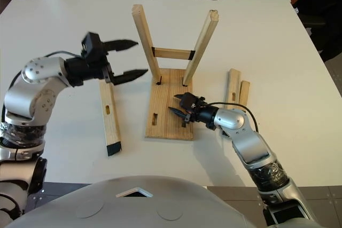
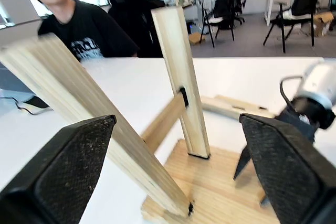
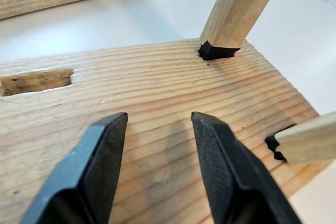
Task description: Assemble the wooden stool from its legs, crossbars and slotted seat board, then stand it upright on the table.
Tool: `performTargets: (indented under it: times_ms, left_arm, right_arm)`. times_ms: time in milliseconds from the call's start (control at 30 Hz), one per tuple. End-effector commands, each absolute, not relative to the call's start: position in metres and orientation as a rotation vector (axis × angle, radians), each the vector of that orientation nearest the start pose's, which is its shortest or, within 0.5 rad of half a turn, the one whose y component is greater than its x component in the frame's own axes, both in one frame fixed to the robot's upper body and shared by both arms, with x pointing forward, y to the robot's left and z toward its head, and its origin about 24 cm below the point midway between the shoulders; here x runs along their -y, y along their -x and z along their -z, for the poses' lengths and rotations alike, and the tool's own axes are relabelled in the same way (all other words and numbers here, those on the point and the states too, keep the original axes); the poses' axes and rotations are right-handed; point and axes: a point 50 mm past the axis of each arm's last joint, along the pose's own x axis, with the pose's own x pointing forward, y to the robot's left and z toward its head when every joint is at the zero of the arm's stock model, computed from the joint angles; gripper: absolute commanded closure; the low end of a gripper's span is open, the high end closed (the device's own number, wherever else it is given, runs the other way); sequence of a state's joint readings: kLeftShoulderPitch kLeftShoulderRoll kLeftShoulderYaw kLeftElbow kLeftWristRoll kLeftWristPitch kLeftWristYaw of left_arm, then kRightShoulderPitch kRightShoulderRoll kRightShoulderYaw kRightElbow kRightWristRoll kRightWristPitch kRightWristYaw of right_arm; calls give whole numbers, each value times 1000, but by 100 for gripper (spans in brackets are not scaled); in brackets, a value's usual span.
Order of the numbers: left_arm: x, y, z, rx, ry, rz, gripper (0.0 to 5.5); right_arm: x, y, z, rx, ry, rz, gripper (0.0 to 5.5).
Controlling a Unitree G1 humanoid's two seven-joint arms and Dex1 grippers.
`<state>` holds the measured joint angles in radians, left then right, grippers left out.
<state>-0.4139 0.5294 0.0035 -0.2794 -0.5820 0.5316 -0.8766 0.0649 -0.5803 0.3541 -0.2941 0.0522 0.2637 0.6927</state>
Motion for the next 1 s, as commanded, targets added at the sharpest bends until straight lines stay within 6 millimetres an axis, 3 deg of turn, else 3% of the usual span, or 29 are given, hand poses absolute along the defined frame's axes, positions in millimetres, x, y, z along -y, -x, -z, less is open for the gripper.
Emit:
performTargets:
  times_ms: [33, 100, 167, 267, 333, 500, 567, 767, 1000]
  left_arm:
    - [-148, -284, -220, 172, 60, 1051, 114]
    - [-151, -286, -232, 188, 113, 1037, 114]
    - [-153, -283, -246, 219, 159, 1060, 78]
    - [-151, -286, -266, 268, 241, 1068, 78]
    - [-145, -291, -274, 285, 277, 1065, 107]
    - [-127, -321, -268, 214, 256, 952, 180]
    - [-122, -333, -260, 171, 218, 912, 180]
    - [-110, -359, -258, 146, 222, 839, 283]
    - [-95, -374, -263, 92, 213, 807, 283]
  right_arm:
    - [154, -174, 14, -622, 500, -1055, 324]
    - [154, -173, 17, -627, 508, -1059, 324]
    - [155, -173, 20, -630, 514, -1060, 328]
    - [155, -175, 22, -628, 527, -1055, 328]
    - [153, -177, 22, -621, 525, -1053, 328]
    - [147, -180, 22, -603, 525, -1062, 328]
    - [145, -181, 22, -597, 526, -1064, 328]
    - [141, -184, 23, -587, 532, -1069, 328]
    - [137, -181, 27, -598, 529, -1086, 328]
